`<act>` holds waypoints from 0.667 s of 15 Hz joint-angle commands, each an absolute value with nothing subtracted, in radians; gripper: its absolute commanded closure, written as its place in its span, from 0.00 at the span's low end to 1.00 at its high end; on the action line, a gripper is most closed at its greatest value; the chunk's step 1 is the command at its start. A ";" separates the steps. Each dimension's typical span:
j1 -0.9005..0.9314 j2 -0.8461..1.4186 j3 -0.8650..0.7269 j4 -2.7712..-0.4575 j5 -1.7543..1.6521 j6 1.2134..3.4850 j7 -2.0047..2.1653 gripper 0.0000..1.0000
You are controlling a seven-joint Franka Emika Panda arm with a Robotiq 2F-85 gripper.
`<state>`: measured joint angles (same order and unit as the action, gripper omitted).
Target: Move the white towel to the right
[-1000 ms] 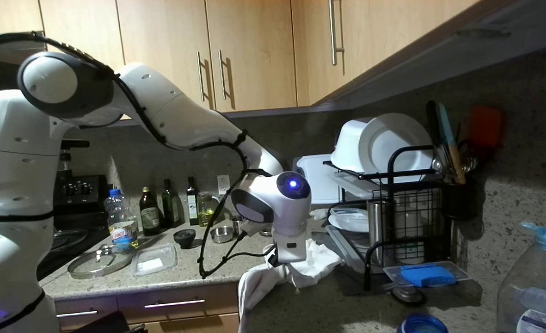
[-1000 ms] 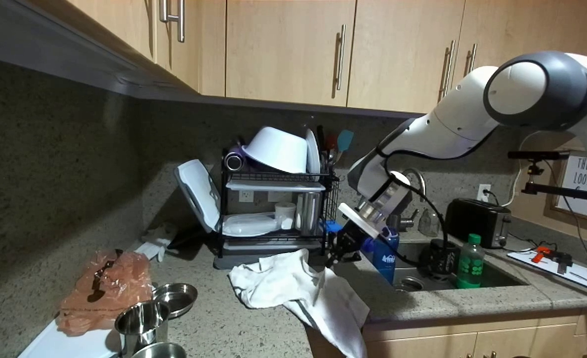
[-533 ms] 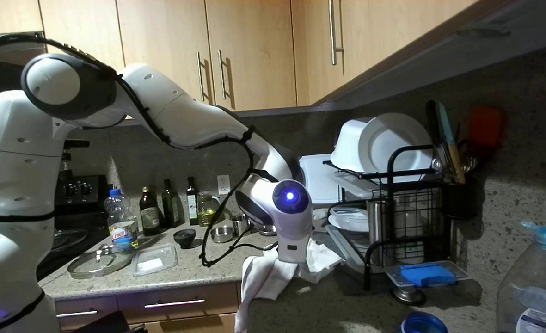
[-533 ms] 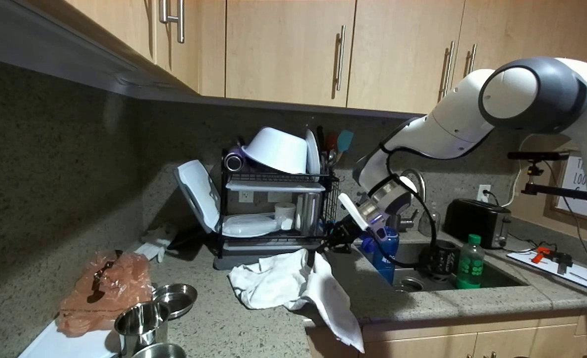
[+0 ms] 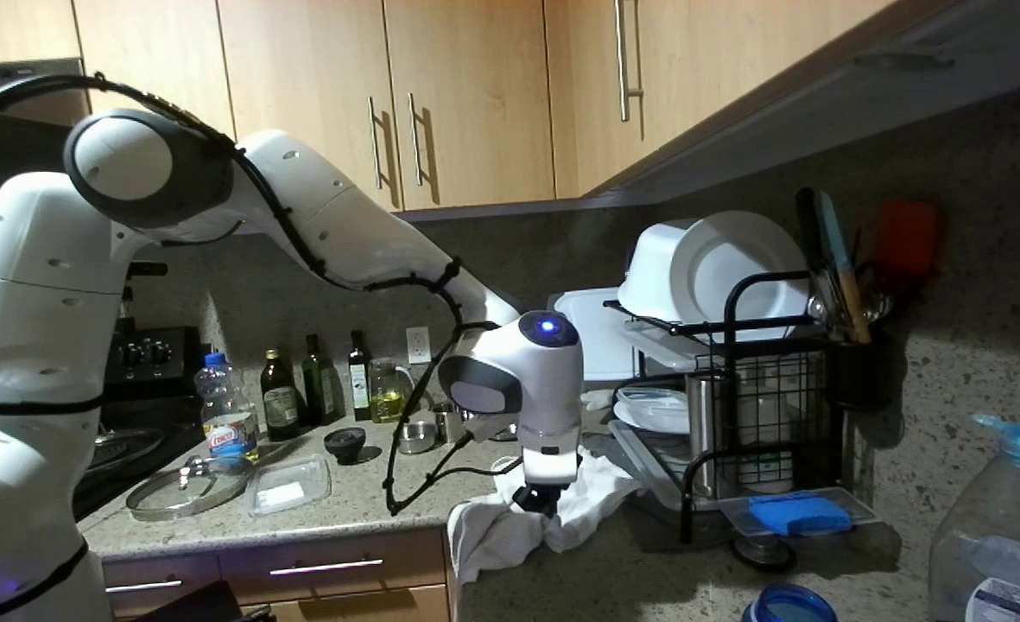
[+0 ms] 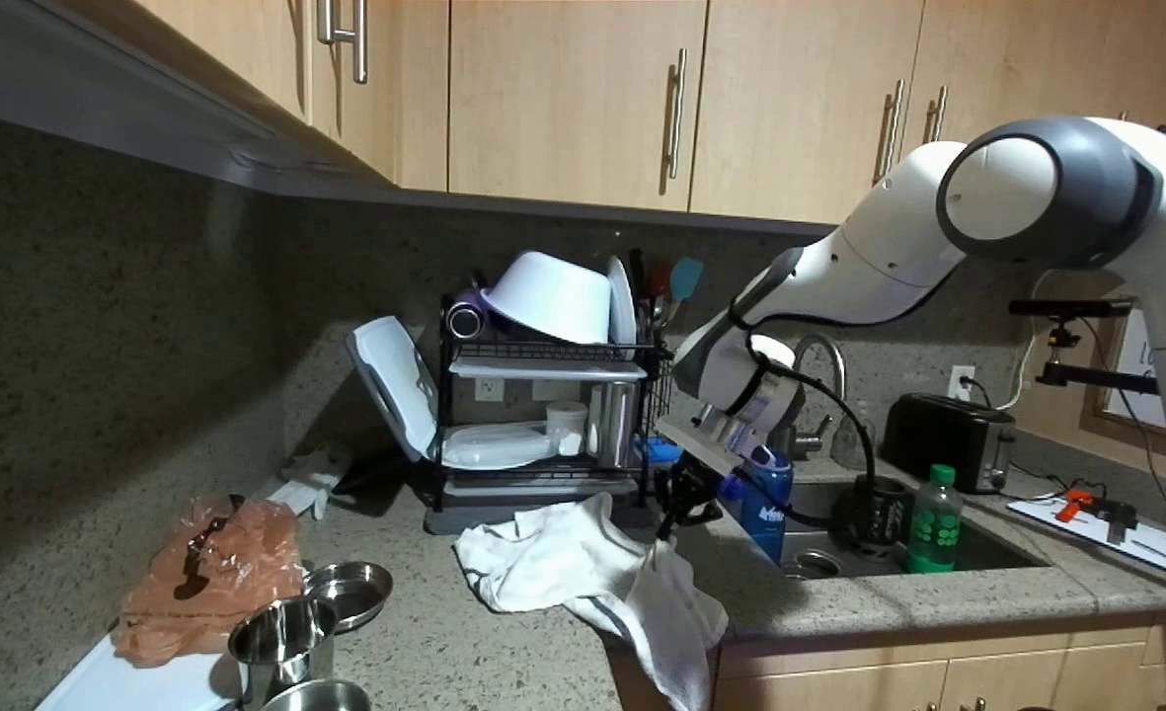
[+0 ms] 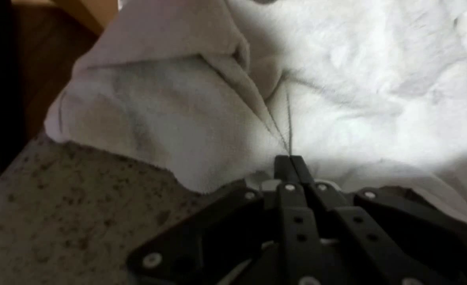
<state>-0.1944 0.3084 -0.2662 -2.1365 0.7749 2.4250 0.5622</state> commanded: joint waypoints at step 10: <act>0.061 0.254 -0.564 -2.172 -0.285 2.458 1.440 1.00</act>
<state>0.0451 0.2980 -0.5654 -2.1508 -0.1255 2.4869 1.2887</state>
